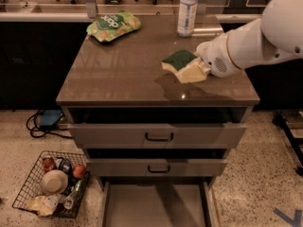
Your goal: Place sponge into bottom drawer
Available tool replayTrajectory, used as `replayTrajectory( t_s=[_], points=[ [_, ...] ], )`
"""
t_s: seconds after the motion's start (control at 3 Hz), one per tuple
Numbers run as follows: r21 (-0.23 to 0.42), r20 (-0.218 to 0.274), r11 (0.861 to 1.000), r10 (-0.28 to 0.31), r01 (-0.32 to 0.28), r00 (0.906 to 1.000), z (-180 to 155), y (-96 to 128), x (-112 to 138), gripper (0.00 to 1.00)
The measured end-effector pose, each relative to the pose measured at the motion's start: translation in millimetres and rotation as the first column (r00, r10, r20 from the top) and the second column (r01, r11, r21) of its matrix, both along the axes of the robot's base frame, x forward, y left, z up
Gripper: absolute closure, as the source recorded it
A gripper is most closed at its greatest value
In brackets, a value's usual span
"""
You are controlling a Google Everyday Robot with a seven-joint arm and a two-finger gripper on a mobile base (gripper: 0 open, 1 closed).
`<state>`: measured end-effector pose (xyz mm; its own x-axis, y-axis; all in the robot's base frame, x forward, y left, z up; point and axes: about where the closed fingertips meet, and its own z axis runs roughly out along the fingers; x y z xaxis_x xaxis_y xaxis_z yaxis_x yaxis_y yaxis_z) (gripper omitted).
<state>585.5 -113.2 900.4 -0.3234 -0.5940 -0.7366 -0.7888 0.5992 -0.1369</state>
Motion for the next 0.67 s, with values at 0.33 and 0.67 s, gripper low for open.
replayTrajectory(
  t_s=[0.33, 0.67],
  points=[
    [0.065, -0.052, 0.998, -0.008, 0.012, 0.9986, -31.1, -27.8, -44.2, 1.00],
    [0.142, -0.061, 0.989, -0.044, 0.052, 0.9972, -54.3, -64.8, -89.1, 1.00]
  ],
)
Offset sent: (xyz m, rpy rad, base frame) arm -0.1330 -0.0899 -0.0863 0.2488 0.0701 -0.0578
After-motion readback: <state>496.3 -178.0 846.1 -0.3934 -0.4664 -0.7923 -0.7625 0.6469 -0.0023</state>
